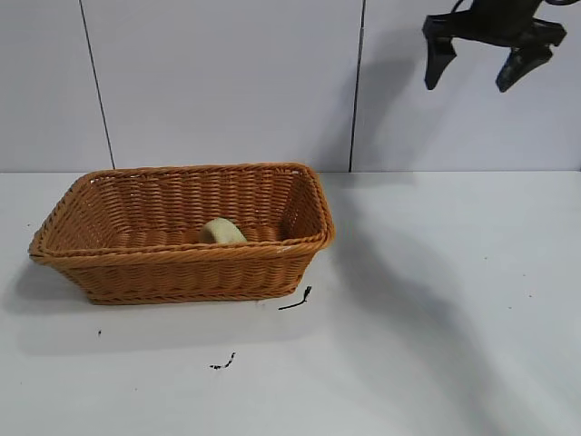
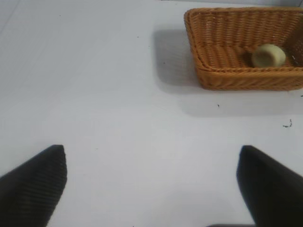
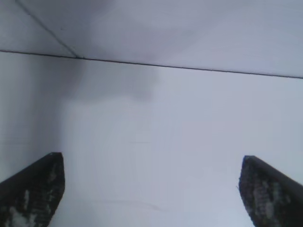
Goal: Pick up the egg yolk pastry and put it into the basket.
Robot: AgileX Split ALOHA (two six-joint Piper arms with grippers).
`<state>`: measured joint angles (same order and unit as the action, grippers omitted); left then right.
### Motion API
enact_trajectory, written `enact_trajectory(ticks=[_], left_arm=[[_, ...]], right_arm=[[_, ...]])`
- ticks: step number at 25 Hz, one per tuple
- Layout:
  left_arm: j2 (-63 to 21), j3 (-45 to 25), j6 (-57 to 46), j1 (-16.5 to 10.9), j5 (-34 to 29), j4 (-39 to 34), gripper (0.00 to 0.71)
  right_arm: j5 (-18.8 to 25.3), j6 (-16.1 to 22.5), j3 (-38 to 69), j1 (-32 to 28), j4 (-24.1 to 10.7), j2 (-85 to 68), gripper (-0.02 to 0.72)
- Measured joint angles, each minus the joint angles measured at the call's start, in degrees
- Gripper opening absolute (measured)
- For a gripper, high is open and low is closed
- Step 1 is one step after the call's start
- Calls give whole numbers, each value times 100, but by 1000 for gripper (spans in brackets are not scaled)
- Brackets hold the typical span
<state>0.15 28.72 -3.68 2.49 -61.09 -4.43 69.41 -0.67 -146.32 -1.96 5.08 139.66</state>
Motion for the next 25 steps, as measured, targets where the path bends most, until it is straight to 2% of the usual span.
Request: enact_trajectory(ticks=[3,6,11,25], left_arm=[[0,0,0,0,0,0,696],[0,0,0,0,0,0,696],[0,0,0,0,0,0,696],[0,0,0,0,0,0,696]], right_arm=[[-5,-201,508,-126,115,-289,692],[0,-362,1213,-134,19,-720,691],[0,-411,2455,-128,-48,-1732,691],[0,-527,6999,-128,-55,-6137,691]])
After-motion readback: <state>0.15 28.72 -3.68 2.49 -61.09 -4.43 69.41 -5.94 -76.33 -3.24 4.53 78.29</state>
